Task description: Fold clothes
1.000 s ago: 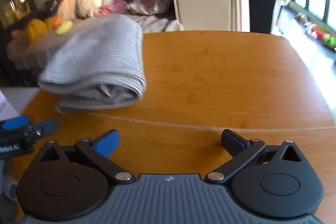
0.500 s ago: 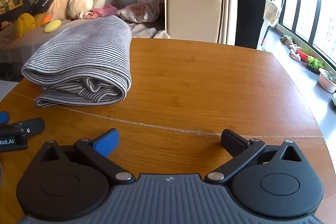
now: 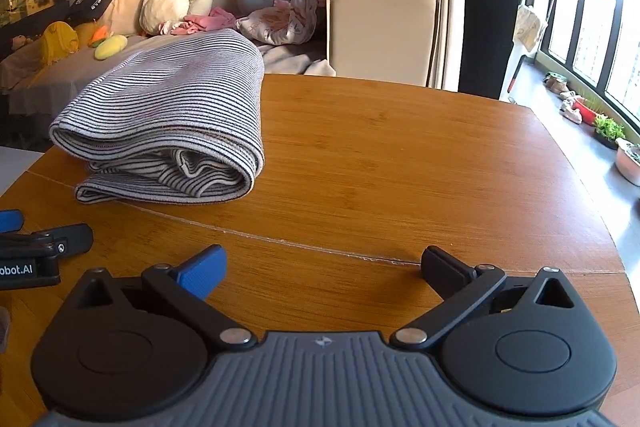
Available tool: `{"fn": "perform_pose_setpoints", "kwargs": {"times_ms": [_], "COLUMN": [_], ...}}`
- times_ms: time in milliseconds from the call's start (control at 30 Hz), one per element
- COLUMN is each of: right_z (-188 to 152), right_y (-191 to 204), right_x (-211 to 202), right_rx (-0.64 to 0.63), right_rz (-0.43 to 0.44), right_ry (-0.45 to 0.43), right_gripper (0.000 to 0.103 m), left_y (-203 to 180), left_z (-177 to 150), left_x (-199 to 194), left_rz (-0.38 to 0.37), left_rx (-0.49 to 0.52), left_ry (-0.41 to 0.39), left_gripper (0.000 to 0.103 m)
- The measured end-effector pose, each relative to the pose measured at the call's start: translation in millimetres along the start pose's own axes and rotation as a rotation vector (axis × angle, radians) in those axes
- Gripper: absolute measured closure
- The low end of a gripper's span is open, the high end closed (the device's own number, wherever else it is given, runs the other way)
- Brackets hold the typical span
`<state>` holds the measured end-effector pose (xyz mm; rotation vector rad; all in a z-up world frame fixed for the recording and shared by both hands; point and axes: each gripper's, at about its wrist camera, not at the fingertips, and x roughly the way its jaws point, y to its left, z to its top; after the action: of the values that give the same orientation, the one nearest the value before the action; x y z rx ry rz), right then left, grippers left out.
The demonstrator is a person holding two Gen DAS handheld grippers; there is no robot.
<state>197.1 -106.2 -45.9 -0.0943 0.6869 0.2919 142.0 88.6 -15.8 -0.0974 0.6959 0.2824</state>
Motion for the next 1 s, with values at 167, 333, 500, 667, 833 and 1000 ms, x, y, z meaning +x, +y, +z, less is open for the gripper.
{"fn": "perform_pose_setpoints", "kwargs": {"times_ms": [167, 333, 500, 667, 833, 1000], "right_z": [-0.8, -0.9, -1.5, -1.4, -1.6, -1.5], "right_y": [1.3, 1.5, 1.4, 1.8, 1.8, 2.1], "right_x": [-1.4, -1.8, -2.4, -2.6, -2.6, -2.8], "right_rx": [0.004, 0.004, 0.004, 0.004, 0.004, 0.004], "right_rz": [0.001, 0.001, 0.002, 0.002, 0.001, 0.001], "right_ry": [-0.001, -0.001, -0.002, -0.002, -0.002, -0.002], "right_gripper": [0.0, 0.0, 0.0, 0.0, 0.0, 0.0], "left_y": [0.3, 0.3, 0.4, 1.2, 3.3, 4.1], "left_z": [-0.9, -1.0, -1.3, -1.0, 0.3, 0.7], "left_x": [-0.9, -1.6, -2.1, -1.9, -0.4, 0.0], "left_rz": [0.001, 0.0, -0.002, -0.006, -0.008, -0.01], "left_rx": [-0.002, -0.001, -0.001, -0.001, 0.0, 0.003], "left_ry": [-0.002, -0.002, -0.002, 0.0, 0.001, 0.002], "left_gripper": [0.0, 0.0, 0.0, 0.0, 0.0, 0.0]}}
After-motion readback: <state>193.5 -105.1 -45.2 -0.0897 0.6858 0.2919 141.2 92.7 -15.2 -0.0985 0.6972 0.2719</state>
